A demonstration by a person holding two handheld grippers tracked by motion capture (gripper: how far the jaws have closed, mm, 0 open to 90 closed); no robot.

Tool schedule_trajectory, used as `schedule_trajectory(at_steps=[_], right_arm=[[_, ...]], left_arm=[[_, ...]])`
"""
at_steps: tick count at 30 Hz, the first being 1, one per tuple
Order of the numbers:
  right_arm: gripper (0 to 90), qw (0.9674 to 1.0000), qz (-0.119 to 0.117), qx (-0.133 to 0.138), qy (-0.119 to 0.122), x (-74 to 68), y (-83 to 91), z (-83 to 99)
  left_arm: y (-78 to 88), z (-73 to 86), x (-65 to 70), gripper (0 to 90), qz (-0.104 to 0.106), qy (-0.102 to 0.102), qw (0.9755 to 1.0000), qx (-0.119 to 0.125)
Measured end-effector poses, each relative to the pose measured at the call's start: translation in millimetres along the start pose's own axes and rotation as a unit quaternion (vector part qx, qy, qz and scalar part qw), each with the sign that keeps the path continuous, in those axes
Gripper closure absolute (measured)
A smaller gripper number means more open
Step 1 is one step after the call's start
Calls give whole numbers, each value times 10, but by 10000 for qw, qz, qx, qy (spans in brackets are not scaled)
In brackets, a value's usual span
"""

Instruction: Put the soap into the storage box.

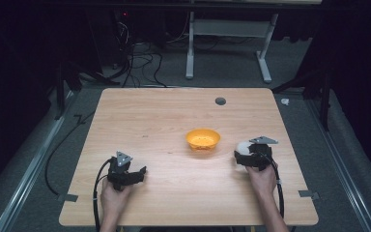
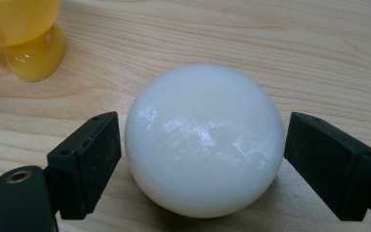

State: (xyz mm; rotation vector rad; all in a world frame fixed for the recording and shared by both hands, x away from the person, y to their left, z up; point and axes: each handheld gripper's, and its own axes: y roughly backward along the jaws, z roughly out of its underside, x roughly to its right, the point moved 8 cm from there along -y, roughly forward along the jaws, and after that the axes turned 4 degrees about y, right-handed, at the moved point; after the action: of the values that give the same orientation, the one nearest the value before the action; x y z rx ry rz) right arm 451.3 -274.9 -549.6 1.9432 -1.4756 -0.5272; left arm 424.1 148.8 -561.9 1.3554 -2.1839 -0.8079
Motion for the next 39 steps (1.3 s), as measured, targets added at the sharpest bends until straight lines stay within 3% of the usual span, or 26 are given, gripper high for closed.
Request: schedule_trajectory(at_steps=[15,25,39], right_arm=[[237,9999,90,-53,123,-22,-92,17],[241,9999,84,-24,125,-24,-93,14],[244,9998,-97,-15,145,-87,-62,0]], left_arm=[[0,0,0,213,0,1,10000,1],[0,0,0,213,1,1,10000,1],[0,0,0,213,1,1,10000,1]])
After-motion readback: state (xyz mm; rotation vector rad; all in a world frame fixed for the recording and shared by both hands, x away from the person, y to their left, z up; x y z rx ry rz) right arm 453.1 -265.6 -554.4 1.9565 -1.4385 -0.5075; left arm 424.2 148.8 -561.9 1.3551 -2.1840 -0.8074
